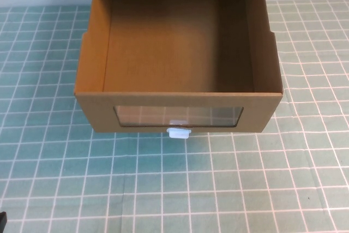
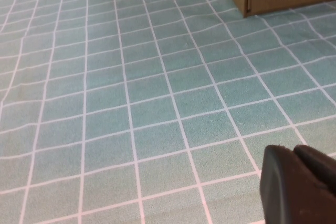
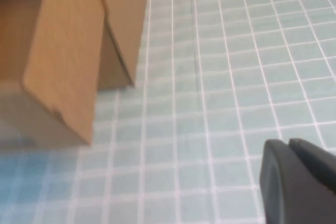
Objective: Open the shoe box
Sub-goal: 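Pull the top drawer of the cardboard box fully open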
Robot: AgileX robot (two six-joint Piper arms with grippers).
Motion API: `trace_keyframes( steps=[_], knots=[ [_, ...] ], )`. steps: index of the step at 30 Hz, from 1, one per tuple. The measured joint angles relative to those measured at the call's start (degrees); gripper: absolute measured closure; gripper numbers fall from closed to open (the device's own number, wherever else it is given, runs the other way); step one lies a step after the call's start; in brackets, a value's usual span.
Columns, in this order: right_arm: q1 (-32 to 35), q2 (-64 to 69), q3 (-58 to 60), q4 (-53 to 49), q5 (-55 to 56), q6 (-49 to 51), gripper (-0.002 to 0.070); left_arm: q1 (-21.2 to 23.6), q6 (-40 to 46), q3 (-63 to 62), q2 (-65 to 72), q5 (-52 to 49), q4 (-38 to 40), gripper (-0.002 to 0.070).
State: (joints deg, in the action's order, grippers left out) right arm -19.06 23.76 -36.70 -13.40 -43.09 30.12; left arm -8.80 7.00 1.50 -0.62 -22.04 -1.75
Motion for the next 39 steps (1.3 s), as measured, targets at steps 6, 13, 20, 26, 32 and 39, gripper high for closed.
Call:
trace_keyframes(
  steps=[6,13,20,26,32,39],
  knots=[
    [3.70,0.00,0.27,4.58,7.90,0.00,0.0689,0.00,0.00,0.00,0.00,0.00,0.00,0.0680],
    [6.90,-3.05,9.03,4.64,23.81,-1.90,0.0689,0.10,0.00,0.00,0.00,0.00,0.00,0.0680],
    [9.59,-12.17,23.06,4.38,36.16,-5.17,0.0689,0.10,0.00,0.00,0.00,0.00,0.00,0.0680],
    [9.72,-13.79,32.17,4.38,37.21,-5.54,0.0689,0.10,0.00,0.00,0.00,0.00,0.00,0.0680],
    [10.55,-14.52,37.43,4.14,37.21,-5.58,0.0689,0.10,0.00,0.00,0.00,0.00,0.00,0.0680],
    [12.05,-20.89,38.07,1.90,32.17,-5.67,0.0689,0.10,0.00,0.00,0.00,-0.10,0.00,0.0680]
  ],
)
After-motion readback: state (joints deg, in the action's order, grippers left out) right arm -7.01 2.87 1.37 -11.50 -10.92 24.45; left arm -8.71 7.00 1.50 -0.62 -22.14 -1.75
